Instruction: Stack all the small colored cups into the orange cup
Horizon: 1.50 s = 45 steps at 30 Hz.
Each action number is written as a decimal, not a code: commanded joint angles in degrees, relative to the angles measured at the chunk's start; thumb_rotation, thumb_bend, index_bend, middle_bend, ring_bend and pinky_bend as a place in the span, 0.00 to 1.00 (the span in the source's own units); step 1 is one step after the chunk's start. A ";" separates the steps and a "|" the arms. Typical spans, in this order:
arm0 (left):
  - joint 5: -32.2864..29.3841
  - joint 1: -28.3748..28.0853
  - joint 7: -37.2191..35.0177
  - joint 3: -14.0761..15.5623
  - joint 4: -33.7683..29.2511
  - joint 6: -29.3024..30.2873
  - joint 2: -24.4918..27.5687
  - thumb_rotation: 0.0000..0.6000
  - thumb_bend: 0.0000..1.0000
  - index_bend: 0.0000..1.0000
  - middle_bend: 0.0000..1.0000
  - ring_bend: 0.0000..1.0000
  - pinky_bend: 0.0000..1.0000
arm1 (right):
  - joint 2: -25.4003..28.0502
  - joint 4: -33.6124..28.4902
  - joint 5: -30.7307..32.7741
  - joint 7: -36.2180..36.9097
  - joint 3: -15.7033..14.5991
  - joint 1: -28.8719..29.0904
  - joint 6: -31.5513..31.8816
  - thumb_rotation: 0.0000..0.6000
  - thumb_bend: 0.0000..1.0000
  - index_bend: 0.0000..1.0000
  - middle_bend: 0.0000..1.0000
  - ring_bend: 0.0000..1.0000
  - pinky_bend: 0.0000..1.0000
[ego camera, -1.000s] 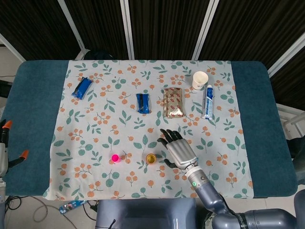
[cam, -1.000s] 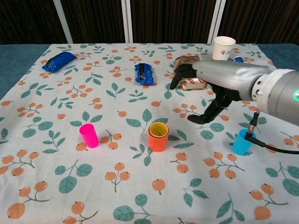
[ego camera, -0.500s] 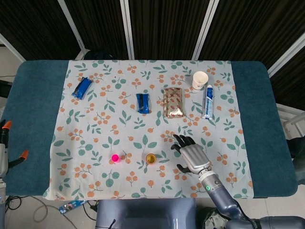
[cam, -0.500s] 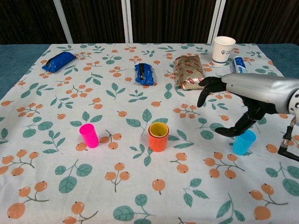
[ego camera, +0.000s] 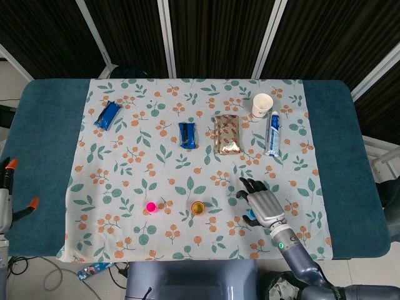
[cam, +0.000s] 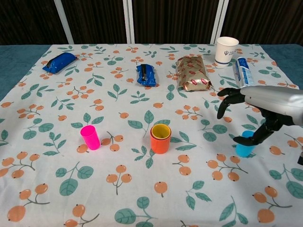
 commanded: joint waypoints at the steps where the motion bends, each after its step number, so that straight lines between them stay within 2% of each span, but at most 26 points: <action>1: 0.18 -0.01 0.16 0.13 -0.01 -0.12 -0.09 1.00 0.18 0.00 0.00 0.00 0.00 | 0.63 0.58 -0.82 0.89 -0.67 -0.50 -0.60 1.00 0.40 0.32 0.00 0.00 0.12; 35: -0.15 -0.11 1.49 0.14 0.20 -1.61 -0.56 1.00 0.18 0.00 0.00 0.00 0.00 | 1.69 3.20 -2.30 4.38 -1.83 -3.41 -1.35 1.00 0.40 0.37 0.00 0.00 0.12; 45: 0.02 -0.03 1.70 0.15 0.10 -1.56 -0.69 1.00 0.18 0.00 0.00 0.00 0.00 | 1.91 3.49 -2.59 5.47 -1.59 -4.01 -1.56 1.00 0.40 0.42 0.00 0.00 0.12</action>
